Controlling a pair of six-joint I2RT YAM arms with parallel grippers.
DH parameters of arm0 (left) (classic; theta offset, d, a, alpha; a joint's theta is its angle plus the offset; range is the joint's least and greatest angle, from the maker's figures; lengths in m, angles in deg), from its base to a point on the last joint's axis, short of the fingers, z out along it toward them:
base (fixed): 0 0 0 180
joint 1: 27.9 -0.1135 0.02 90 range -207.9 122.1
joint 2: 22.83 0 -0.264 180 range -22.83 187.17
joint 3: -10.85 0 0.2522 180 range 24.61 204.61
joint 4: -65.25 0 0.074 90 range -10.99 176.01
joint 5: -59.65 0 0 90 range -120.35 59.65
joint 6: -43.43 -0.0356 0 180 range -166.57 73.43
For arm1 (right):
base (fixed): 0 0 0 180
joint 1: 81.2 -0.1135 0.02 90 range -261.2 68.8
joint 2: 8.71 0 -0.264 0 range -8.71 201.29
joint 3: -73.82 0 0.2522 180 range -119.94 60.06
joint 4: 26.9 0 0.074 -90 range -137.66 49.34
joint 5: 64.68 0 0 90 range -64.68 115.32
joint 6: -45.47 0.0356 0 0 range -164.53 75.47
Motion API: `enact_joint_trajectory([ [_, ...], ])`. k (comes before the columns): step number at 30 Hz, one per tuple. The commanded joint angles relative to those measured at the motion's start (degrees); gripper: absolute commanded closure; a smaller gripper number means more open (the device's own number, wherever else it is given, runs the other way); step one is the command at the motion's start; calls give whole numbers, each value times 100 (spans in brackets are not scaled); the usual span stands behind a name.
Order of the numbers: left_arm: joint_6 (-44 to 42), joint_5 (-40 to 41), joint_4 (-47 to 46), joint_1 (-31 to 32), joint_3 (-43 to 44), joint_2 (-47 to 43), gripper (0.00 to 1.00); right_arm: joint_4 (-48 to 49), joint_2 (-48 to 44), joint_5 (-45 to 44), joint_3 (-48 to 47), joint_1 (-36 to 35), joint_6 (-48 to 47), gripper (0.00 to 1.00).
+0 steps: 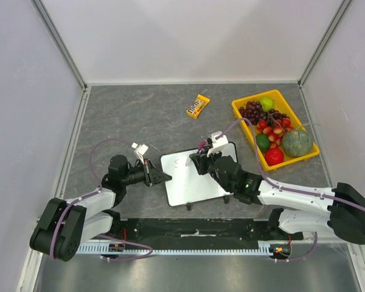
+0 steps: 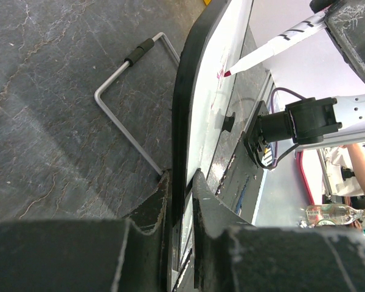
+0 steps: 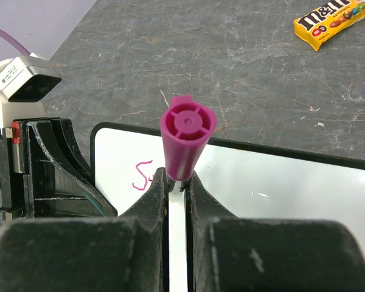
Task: Write a sentence on the whiteboard
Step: Write on the whiteboard marker without the cap.
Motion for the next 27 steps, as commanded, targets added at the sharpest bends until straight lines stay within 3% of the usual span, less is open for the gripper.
enact_joint_trajectory([
  [1,-271,353,307,-21,-100,39,98,61,142,-222,-204,6,-94,100],
  [27,-262,345,316,-29,-100,31,98,-431,107,-715,-512,15,-244,100],
])
